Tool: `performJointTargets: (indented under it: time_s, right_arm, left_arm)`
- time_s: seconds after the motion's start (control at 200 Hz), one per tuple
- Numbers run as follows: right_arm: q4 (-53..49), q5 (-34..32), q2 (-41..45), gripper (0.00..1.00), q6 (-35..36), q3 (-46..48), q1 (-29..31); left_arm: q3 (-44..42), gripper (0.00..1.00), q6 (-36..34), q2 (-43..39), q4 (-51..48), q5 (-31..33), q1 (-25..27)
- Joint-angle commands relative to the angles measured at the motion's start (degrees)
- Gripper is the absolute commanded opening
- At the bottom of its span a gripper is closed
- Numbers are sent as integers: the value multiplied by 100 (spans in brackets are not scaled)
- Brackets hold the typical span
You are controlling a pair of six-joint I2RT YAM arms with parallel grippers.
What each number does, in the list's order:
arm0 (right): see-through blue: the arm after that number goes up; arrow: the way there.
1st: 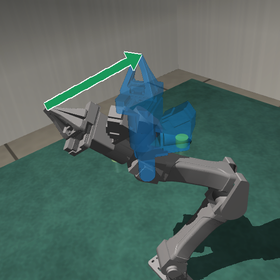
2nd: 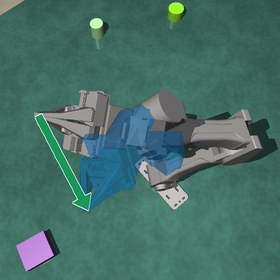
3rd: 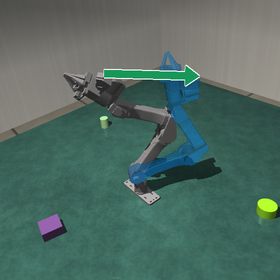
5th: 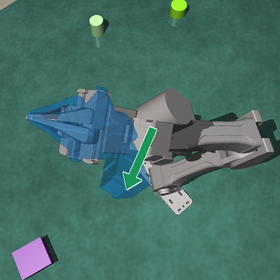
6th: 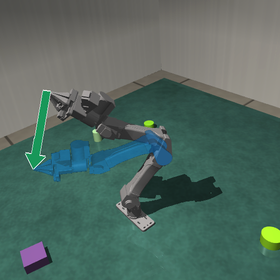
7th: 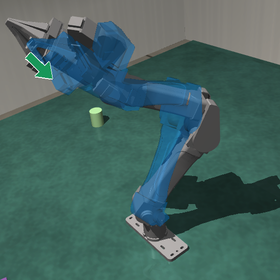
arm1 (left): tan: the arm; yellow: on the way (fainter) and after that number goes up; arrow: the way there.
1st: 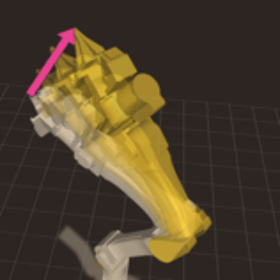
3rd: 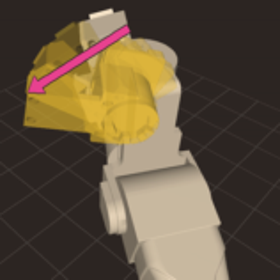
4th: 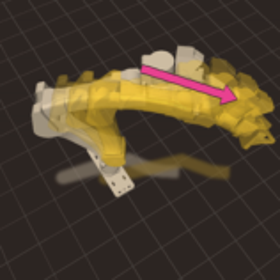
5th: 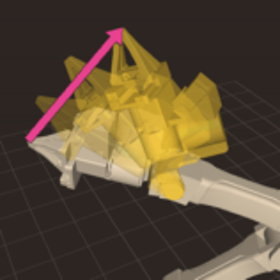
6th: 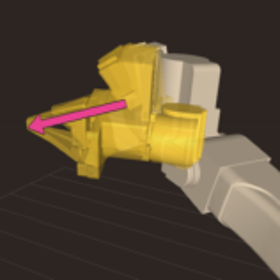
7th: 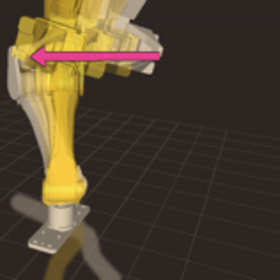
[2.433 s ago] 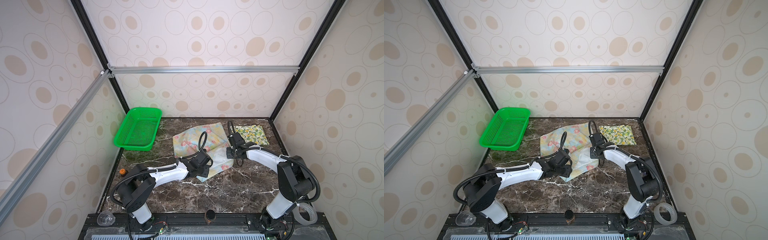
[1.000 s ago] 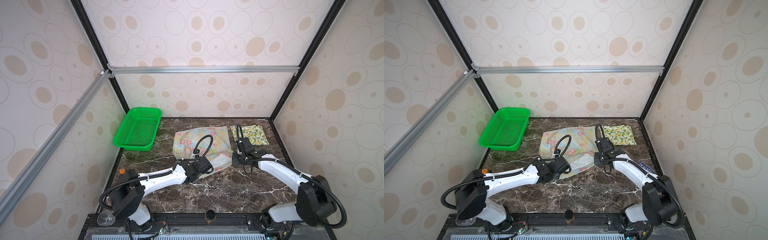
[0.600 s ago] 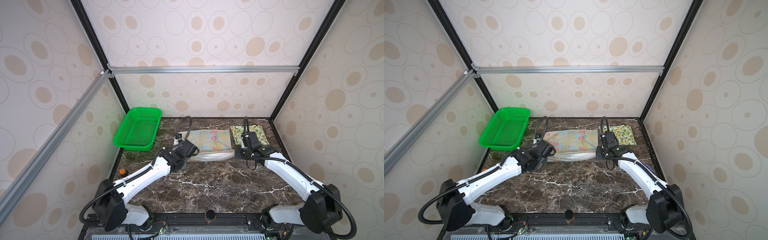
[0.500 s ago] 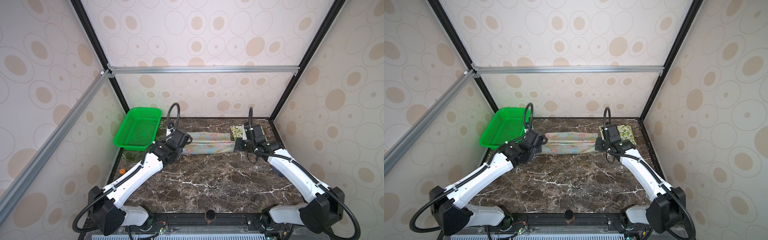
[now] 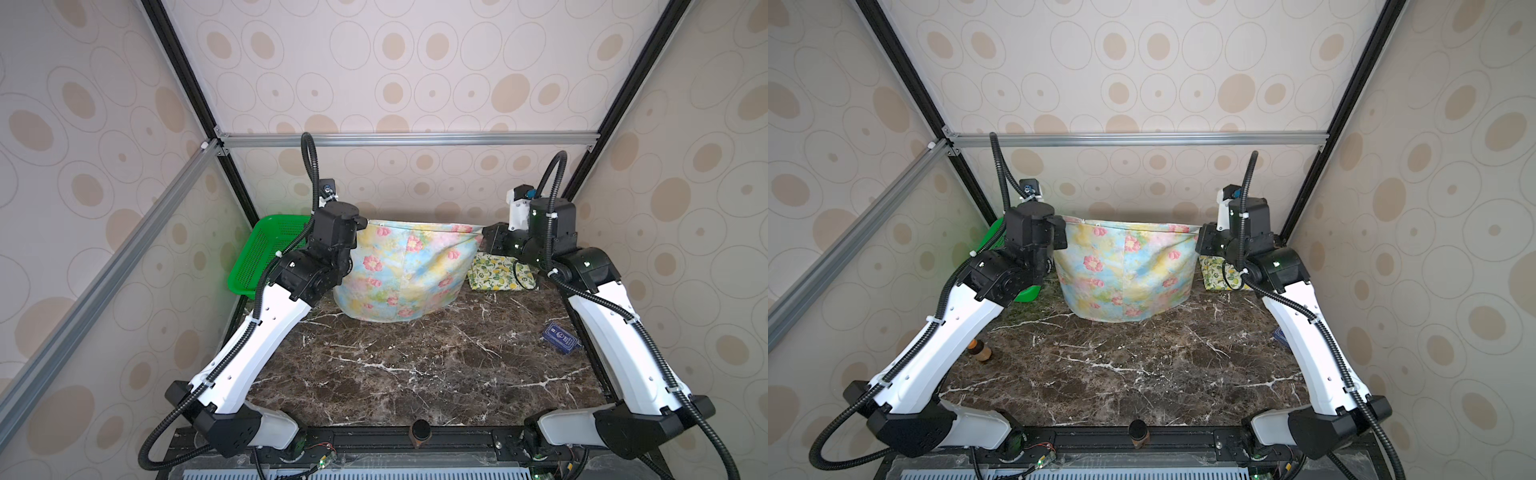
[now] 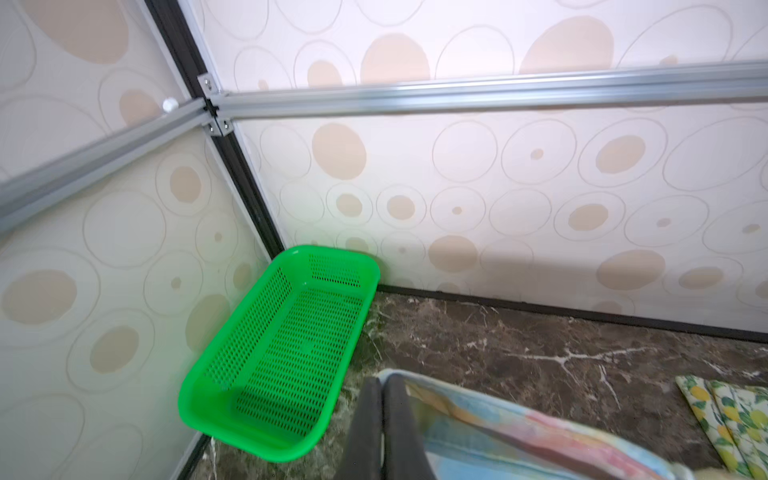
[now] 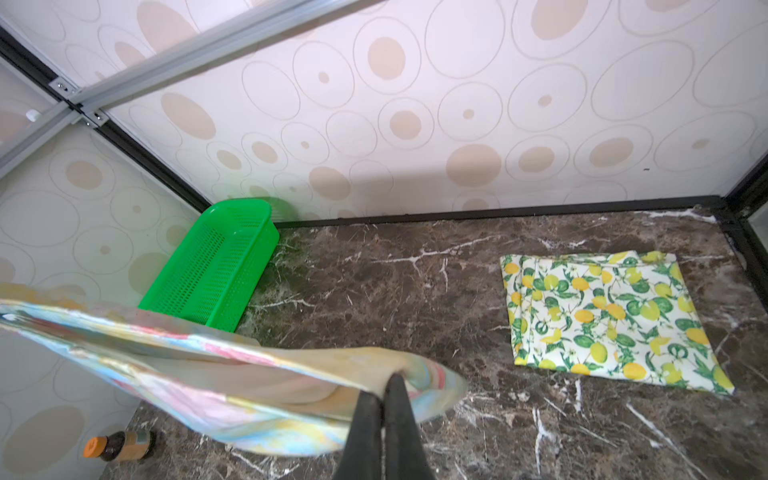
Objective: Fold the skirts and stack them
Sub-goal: 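Lift the floral skirt high with both grippers and swing it away from the robot, then lower the floral skirt flat onto the table with both grippers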
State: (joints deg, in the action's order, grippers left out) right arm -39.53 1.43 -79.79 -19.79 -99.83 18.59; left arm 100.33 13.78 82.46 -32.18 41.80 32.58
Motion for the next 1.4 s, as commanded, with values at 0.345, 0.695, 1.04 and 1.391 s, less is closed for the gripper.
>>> performJointTargets:
  time_s: [0.345,0.695,1.04,1.391]
  right_arm:
    - [-299,556,-2657,0,497,-2794,-867]
    - [265,1120,-1998,0,339,-910,-859]
    - [1899,1014,316,0,-709,4876,-463]
    - [1919,850,1258,8,-1179,6432,-81]
  left_arm:
    - [2699,0,-852,2377,513,-990,-1068]
    - [922,0,-275,1564,690,-1718,-1098]
    - [-4437,0,1823,-691,1320,-2877,-632]
    - [-6192,12,2790,-1703,949,-3165,-135]
